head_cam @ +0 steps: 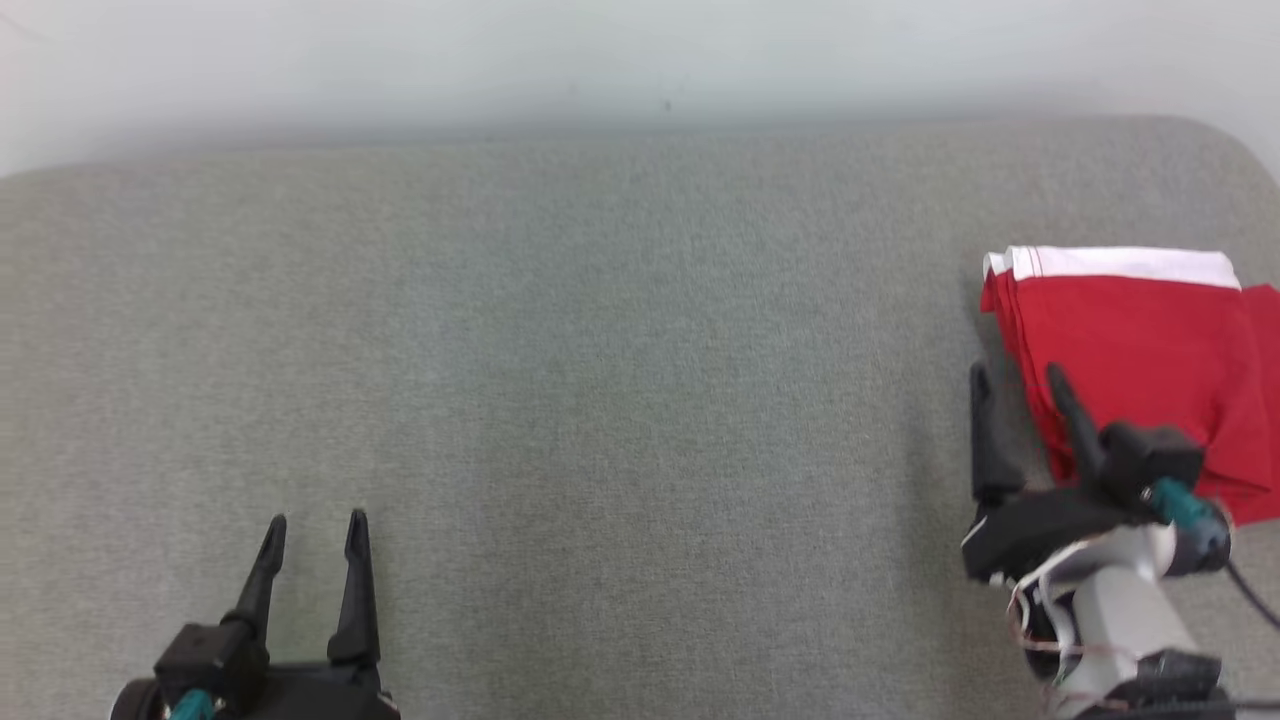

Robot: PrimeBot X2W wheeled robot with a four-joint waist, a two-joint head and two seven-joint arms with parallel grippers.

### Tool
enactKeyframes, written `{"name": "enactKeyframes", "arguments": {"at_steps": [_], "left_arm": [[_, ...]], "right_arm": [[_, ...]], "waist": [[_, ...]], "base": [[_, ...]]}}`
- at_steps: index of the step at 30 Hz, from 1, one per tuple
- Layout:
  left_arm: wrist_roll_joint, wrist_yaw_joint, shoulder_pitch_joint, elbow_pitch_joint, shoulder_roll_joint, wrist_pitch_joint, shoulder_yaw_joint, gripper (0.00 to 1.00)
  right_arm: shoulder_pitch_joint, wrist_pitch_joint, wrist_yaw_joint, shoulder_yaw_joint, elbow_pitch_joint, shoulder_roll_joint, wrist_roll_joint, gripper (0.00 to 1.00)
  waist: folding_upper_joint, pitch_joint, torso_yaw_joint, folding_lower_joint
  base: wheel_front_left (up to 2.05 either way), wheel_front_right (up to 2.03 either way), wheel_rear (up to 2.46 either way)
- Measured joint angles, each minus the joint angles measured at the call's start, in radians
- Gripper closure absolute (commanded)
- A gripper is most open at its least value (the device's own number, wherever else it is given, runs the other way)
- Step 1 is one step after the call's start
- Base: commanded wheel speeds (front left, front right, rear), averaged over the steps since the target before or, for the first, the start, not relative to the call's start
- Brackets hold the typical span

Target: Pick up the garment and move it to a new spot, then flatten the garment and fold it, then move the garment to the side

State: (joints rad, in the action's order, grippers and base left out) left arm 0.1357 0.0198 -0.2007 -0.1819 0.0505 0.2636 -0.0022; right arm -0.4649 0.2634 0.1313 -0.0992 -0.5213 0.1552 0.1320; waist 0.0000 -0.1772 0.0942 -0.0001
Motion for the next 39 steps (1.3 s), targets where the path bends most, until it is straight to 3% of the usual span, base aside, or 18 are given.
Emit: {"name": "enactKeyframes", "arguments": {"at_steps": [15, 39], "left_arm": [[-0.006, 0.019, 0.141, -0.023, 0.0, 0.0, 0.025, 0.0], [-0.013, 0.044, 0.184, -0.023, 0.0, 0.0, 0.05, 0.0]], "right_arm": [[0.235, 0.0, 0.0, -0.012, 0.091, -0.065, 0.01, 0.0], [0.339, 0.0, 0.0, -0.064, 0.113, -0.081, -0.026, 0.0]], "waist": [[-0.0001, 0.143, -0.037, -0.0001], [0.0, 0.209, -0.033, 0.0001]], "base": [[0.0, 0.0, 0.0], [0.0, 0.0, 0.0]]}}
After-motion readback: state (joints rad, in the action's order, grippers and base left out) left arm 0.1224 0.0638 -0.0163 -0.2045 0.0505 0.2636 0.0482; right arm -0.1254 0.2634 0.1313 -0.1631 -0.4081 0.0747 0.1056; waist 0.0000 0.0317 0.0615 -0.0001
